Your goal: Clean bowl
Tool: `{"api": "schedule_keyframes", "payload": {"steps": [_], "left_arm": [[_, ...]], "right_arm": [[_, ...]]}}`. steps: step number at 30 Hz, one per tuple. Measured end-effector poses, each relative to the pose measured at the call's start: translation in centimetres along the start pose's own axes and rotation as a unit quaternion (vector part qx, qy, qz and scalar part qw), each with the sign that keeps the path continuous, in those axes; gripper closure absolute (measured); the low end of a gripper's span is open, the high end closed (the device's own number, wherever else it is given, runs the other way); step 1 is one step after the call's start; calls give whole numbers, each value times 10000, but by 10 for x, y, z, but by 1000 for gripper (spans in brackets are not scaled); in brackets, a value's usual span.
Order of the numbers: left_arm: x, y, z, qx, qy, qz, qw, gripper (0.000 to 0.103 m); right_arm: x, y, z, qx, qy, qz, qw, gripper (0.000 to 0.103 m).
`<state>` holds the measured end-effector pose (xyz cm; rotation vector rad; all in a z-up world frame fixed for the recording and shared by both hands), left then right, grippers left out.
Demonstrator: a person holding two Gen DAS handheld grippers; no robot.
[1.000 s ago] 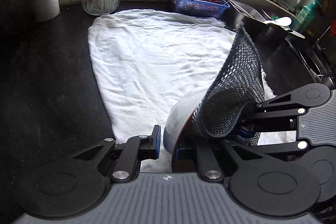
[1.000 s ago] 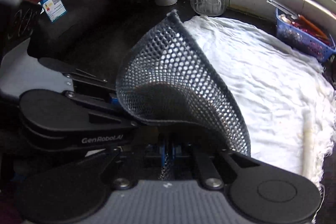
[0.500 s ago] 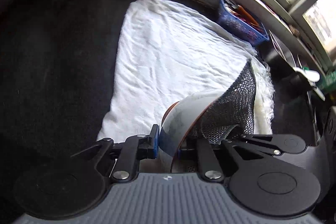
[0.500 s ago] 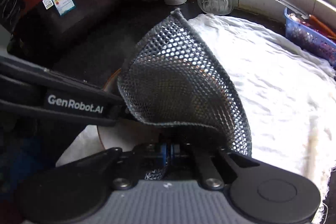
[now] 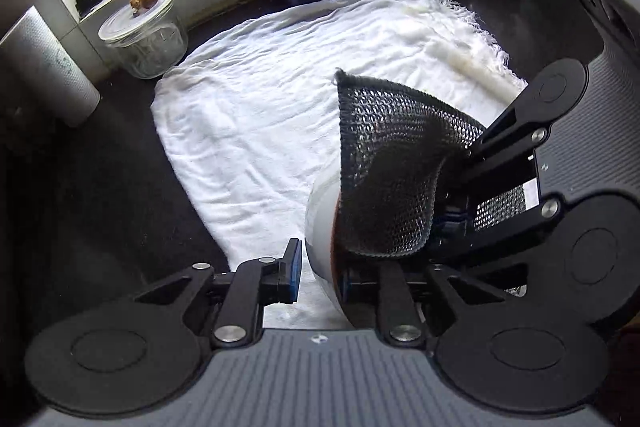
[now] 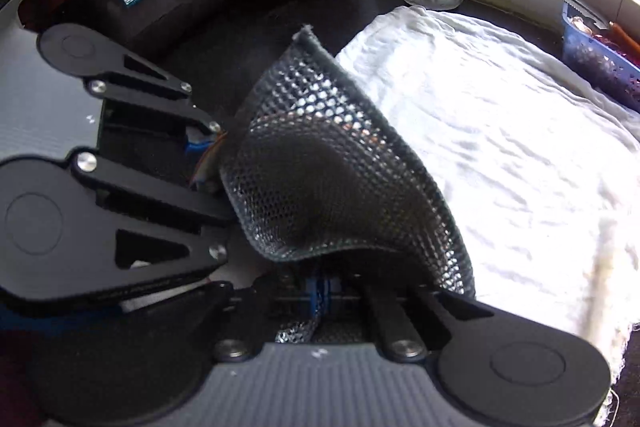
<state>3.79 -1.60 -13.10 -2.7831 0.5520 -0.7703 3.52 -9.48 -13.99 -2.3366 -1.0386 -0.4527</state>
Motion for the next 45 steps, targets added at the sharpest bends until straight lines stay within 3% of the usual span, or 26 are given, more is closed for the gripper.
{"api": "schedule_keyframes", "payload": {"steps": [2,3,4,6,8,14,15,18,19,20,21,24,27,30,34,36,38,39,40,41,43,45], "left_arm": [[-7,-15,4,-443,89,-951,9944,91],[-11,-23,6,-667,130,-1434,9873,90],[-17,-31,10,-919,140,-1997,9754,87],[-29,-47,17,-1398,151,-3068,9413,86],[-37,-56,25,-1666,40,-3687,9145,86],[-57,-67,42,-2173,-265,-5064,8341,81],[-58,-66,43,-2187,-381,-5121,8297,81],[-41,-57,36,-1750,-616,-3975,8987,82],[-33,-49,29,-1381,-500,-3332,9314,81],[-26,-40,21,-1004,-381,-2666,9578,81],[-18,-34,15,-672,-272,-2077,9755,89],[-17,-35,15,-903,-140,-2456,9651,90],[-18,-38,19,-1287,95,-3006,9450,90],[-11,-36,19,-1303,533,-3053,9418,90],[-12,-38,37,-1524,389,-3571,9207,88],[-23,-45,47,-1808,111,-4220,8883,87],[-33,-50,54,-2083,-155,-4793,8524,86],[-38,-52,56,-2175,-260,-4989,8385,86],[-40,-52,58,-2217,-306,-5081,8317,86],[-41,-52,58,-2221,-315,-5067,8324,86],[-40,-53,57,-2214,-334,-4959,8390,86],[-37,-53,55,-2157,-383,-4707,8546,85]], "right_arm": [[-1,-2,-3,-93,34,56,9999,101],[-3,-2,-4,-100,97,194,9997,101],[-5,1,-4,-40,197,452,9988,101],[-8,12,-2,215,432,1035,9935,102],[-11,20,0,448,655,1542,9848,102],[-7,10,0,589,907,1761,9784,102],[-6,10,1,599,911,1788,9778,102],[-6,7,5,579,774,1797,9790,102],[-4,8,9,474,695,1687,9821,102],[-1,12,15,370,598,1533,9857,102],[-1,9,17,291,511,1388,9886,102],[2,3,18,70,440,1117,9927,102],[6,3,12,-223,526,958,9938,102],[12,3,2,-553,682,722,9935,101],[13,17,-4,-895,755,599,9913,101],[7,26,-2,-759,708,863,9908,102],[-3,39,-9,-333,848,1473,9849,102],[-8,44,-12,-103,943,1807,9790,102],[-10,47,-11,138,1028,2177,9705,102],[-11,49,-11,297,1081,2412,9640,102],[-10,47,-11,360,1096,2474,9620,102],[-10,45,-11,413,1104,2519,9605,102]]}}
Point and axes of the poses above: each gripper's, at about its wrist camera, not at the fingertips, and z roughly the way its jaws point, y to its right, x to its top, the point moved 5 cm from there along z, roughly the way its jaws point, and after that the axes turned 10 degrees about x, right-handed, at the moved point
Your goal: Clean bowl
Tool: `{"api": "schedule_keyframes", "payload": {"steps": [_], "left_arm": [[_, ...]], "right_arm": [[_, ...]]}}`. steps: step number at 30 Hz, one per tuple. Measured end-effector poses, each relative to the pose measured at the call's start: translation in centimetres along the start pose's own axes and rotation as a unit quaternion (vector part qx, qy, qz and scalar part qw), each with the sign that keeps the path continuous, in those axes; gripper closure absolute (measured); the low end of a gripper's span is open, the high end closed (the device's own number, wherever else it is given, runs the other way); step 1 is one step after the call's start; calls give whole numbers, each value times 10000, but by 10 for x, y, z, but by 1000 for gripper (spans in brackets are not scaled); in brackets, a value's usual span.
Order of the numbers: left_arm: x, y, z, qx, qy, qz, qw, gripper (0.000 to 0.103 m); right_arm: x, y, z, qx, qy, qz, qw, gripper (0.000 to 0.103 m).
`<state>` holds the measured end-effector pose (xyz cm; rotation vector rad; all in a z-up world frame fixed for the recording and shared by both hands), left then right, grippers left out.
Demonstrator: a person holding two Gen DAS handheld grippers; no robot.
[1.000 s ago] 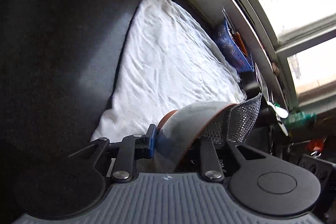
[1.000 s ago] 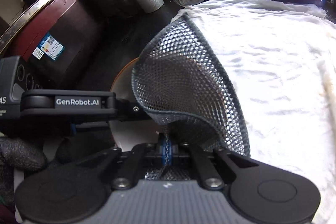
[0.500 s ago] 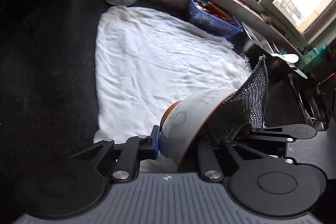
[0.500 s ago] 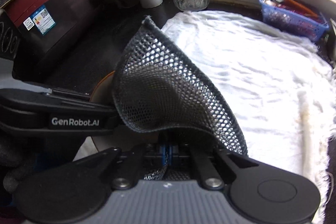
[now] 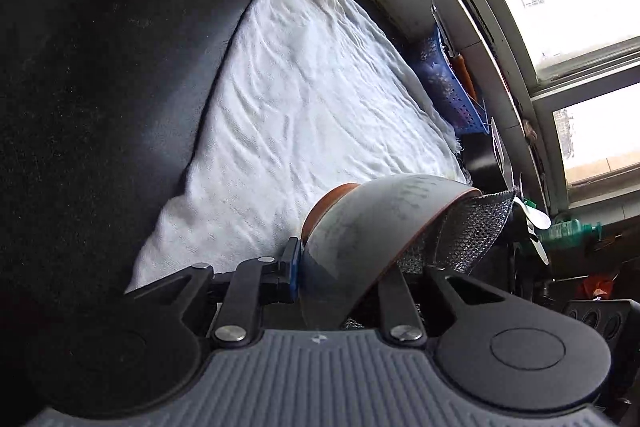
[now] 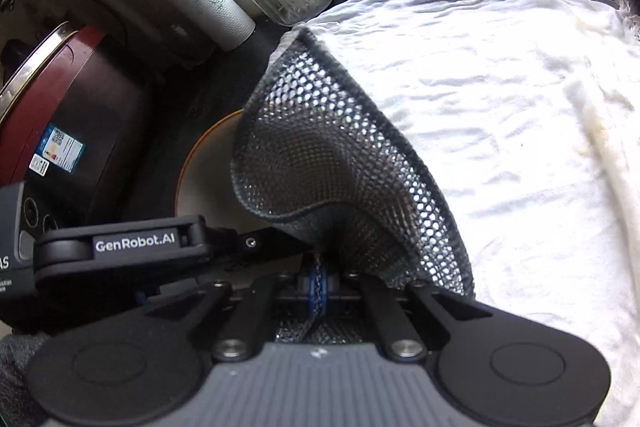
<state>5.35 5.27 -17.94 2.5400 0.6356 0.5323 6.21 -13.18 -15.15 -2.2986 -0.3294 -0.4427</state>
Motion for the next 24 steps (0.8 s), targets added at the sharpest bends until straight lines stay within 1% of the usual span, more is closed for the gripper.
{"api": "schedule_keyframes", "payload": {"steps": [1,2,3,4,5,6,8,9,10,11,12,13,15,16,17,18,19,20,21,22,23,24], "left_arm": [[0,6,-3,249,21,413,9988,85],[-3,19,-7,758,152,1273,9888,84],[-5,33,-12,1234,284,2083,9698,84],[-10,42,-16,1528,429,2630,9516,84],[-17,53,-20,1844,587,3295,9241,84],[-22,59,-22,2031,703,3669,9051,84],[-31,71,-25,2380,923,4370,8625,83],[-33,73,-25,2449,981,4547,8507,83],[-36,75,-25,2504,1063,4680,8408,86],[-39,77,-26,2542,1135,4776,8333,88],[-38,75,-26,2450,1130,4584,8468,92],[-33,70,-28,2314,1106,4289,8662,94],[-23,62,-31,2039,1046,3686,9009,95],[-20,57,-31,1937,947,3388,9158,95],[-15,49,-32,1751,836,2943,9358,95],[-13,42,-33,1537,823,2583,9502,94],[-12,36,-32,1438,799,2360,9577,94],[-11,27,-32,1261,727,1950,9699,94],[-9,17,-31,1082,654,1536,9800,93],[-8,7,-30,898,568,1111,9881,92],[-8,-6,-27,691,391,627,9949,92],[-8,-18,-23,496,223,171,9984,93]], "right_arm": [[0,-1,0,-9,-13,-34,10000,102],[-1,-4,0,-94,-63,-186,9998,102],[-2,-9,1,-230,-146,-420,9987,102],[-4,-13,2,-332,-209,-633,9972,102],[-6,-18,2,-422,-267,-855,9951,102],[-7,-21,3,-495,-307,-1020,9931,102],[-8,-30,3,-727,-392,-1439,9861,102],[-8,-35,3,-854,-437,-1691,9809,102],[-9,-38,2,-957,-480,-1930,9753,102],[-9,-42,1,-1035,-521,-2119,9704,102],[-10,-43,0,-1061,-538,-2169,9689,102],[-10,-42,0,-1029,-532,-2090,9710,102],[-9,-36,-1,-810,-478,-1751,9801,102],[-9,-33,0,-642,-439,-1526,9852,102],[-10,-29,1,-480,-390,-1306,9895,102],[-11,-24,3,-327,-325,-1096,9929,102],[-12,-19,5,-188,-258,-885,9956,102],[-12,-16,6,-47,-196,-648,9977,102],[-14,-14,7,137,-148,-367,9991,102],[-15,-11,7,320,-100,-86,9994,102],[-17,-8,8,502,-57,178,9986,102],[-19,-7,9,656,-33,370,9972,102]]}}
Point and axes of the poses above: each gripper's, at about its wrist camera, not at the fingertips, and z roughly the way its jaws point, y to its right, x to its top, the point moved 5 cm from there along z, roughly the way its jaws point, and after that the axes turned 10 degrees about x, right-handed, at the moved point
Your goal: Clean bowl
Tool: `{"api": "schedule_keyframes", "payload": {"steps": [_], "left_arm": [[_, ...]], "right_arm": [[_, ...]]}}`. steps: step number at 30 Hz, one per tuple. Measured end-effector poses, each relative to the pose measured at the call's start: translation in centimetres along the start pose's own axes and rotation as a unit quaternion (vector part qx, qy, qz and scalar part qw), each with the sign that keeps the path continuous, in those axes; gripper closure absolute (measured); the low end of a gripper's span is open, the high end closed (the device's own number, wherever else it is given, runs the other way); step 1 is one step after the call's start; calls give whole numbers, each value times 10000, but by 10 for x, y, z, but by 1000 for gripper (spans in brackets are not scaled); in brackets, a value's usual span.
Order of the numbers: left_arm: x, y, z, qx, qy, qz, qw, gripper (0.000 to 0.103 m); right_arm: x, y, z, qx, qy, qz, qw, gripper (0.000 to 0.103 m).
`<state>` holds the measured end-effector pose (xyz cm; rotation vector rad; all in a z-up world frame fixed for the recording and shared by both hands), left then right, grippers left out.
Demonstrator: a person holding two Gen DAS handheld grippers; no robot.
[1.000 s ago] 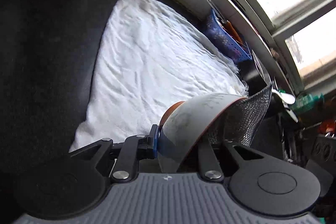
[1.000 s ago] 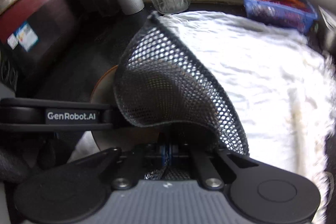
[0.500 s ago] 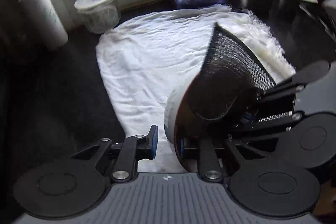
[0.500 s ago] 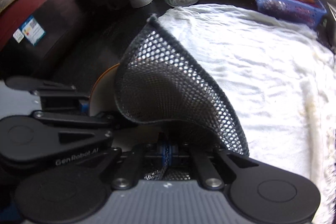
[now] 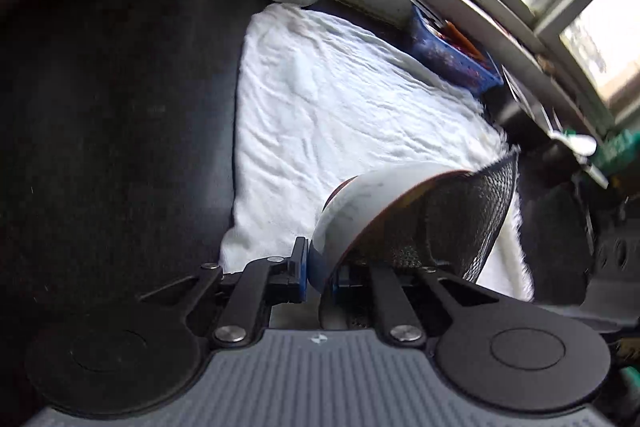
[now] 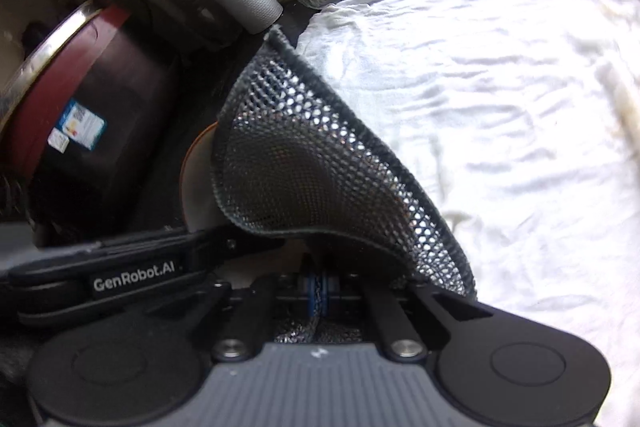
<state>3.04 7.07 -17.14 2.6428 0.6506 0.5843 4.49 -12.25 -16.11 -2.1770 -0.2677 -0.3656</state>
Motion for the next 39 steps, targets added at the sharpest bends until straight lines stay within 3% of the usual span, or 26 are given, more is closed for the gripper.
{"api": "schedule_keyframes", "payload": {"steps": [1,5,7,8,10,14,15,17,20,23,25,27,30,33,35,37,39], "left_arm": [[-1,-5,2,-72,-90,-191,9998,93],[-1,-2,3,-91,-141,-77,9998,92],[0,8,2,98,-136,524,9985,90],[1,19,-3,468,23,1197,9917,87],[-2,39,-11,1047,389,2329,9661,75],[-15,73,-17,1705,890,3989,8966,79],[-15,75,-18,1627,909,4007,8970,90],[-7,71,-22,1068,857,3403,9303,90],[5,58,-20,463,630,2664,9607,89],[6,52,-12,112,439,2087,9769,89],[5,46,-8,-81,339,1641,9858,88],[6,39,-5,-251,263,1193,9922,86],[5,32,-3,-342,146,726,9967,85],[6,22,1,-507,22,289,9983,82],[8,22,1,-533,-42,347,9980,81],[11,26,1,-450,-164,629,9969,80],[9,41,-7,157,16,1633,9865,79]], "right_arm": [[-1,1,1,101,6,96,9999,102],[-2,-6,7,125,-66,70,9999,102],[-2,-12,7,-69,-137,-190,9997,102],[0,-16,8,-247,-194,-433,9986,102],[10,-18,14,-551,-319,-886,9940,102],[21,-29,23,-1109,-552,-1866,9746,102],[23,-32,25,-1226,-604,-2086,9684,102],[26,-38,28,-1458,-696,-2493,9549,102],[27,-41,29,-1715,-742,-2810,9413,101],[28,-41,23,-1855,-760,-3099,9294,101],[29,-37,15,-1869,-741,-3130,9282,101],[28,-28,9,-1751,-710,-2934,9371,101],[31,-20,8,-1254,-579,-2106,9678,101],[31,-13,11,-691,-445,-1171,9897,102],[31,-7,10,-350,-342,-607,9970,103],[30,-7,10,-315,-361,-655,9967,103],[30,-10,11,-437,-450,-917,9938,103]]}}
Point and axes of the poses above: each gripper's, at about its wrist camera, not at the fingertips, and z roughly the way its jaws point, y to its right, x to its top, the point moved 5 cm from there along z, roughly the way its jaws point, and after that the axes turned 10 degrees about x, right-handed, at the moved point
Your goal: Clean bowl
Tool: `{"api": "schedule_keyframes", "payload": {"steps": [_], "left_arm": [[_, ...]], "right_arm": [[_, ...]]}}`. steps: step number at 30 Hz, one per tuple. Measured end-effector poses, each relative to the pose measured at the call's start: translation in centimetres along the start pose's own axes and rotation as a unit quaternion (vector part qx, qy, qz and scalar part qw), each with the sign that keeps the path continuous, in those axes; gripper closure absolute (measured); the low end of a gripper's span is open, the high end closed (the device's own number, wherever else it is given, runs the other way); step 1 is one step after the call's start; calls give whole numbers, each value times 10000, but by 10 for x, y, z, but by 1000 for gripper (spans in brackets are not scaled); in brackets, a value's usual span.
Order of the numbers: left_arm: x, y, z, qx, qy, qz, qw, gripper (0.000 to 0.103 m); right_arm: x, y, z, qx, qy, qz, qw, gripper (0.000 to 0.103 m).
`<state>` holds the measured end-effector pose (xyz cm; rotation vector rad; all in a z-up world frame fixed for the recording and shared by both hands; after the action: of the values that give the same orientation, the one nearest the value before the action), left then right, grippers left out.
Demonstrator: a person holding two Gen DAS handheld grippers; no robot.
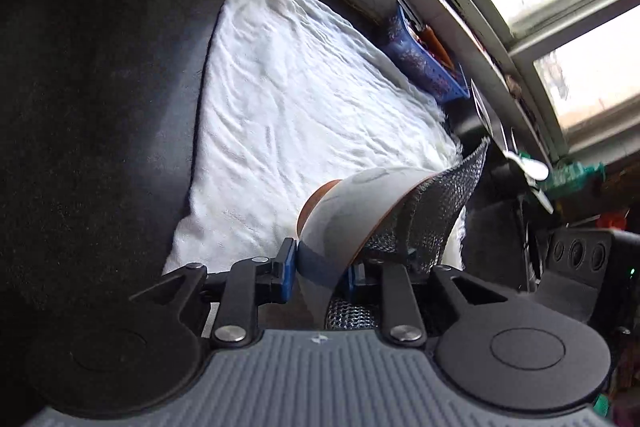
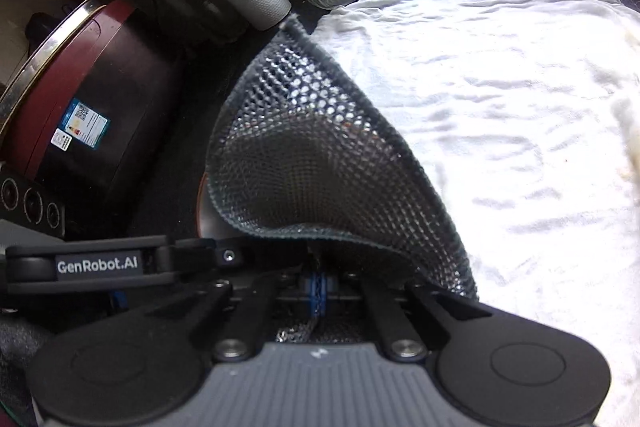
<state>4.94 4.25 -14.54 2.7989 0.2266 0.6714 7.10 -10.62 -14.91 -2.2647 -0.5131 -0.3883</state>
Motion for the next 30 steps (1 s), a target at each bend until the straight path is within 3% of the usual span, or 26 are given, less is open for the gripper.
{"api": "schedule_keyframes", "payload": {"steps": [1,3,6,8,10,12,14,16,18,21,24,27,30], "left_arm": [[0,7,-4,315,113,495,9982,79],[-2,29,-14,986,445,1699,9795,79],[-6,47,-21,1430,738,2507,9546,85],[-9,54,-21,1539,833,2749,9454,93],[-8,52,-21,1483,820,2594,9508,94],[-5,39,-21,1124,679,1865,9736,94],[-3,24,-19,766,526,1084,9898,94],[-5,13,-16,625,424,464,9961,94],[-12,4,-14,464,320,-76,9984,93],[-20,-4,-10,263,151,-595,9978,92],[-26,-17,-1,44,-137,-1256,9920,92],[-31,-30,5,-182,-385,-1830,9822,92],[-32,-32,7,-209,-437,-1835,9818,93]], "right_arm": [[0,-2,0,-71,-42,-140,9999,103],[-3,-14,4,-402,-194,-760,9961,102],[-9,-32,9,-965,-441,-1776,9784,102],[-10,-38,10,-1317,-529,-2329,9621,102],[-9,-39,6,-1554,-529,-2636,9505,102],[-6,-36,3,-1570,-513,-2654,9499,102],[-3,-31,2,-1493,-471,-2476,9561,102],[-2,-27,2,-1309,-404,-2153,9669,102],[-2,-21,-1,-932,-223,-1459,9846,102],[4,-9,4,-530,-10,-566,9970,102],[0,0,5,-156,132,314,9993,102],[-5,12,7,368,237,1151,9924,103],[-4,8,10,378,213,1107,9929,103]]}}
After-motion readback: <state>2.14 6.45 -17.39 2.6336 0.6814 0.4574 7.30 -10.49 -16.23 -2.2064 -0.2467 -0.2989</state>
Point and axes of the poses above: each gripper's, at about its wrist camera, not at the fingertips, and z roughly the way its jaws point, y to its right, x to its top, the point moved 5 cm from there along z, roughly the way its jaws point, and after that the axes turned 10 degrees about x, right-handed, at the moved point
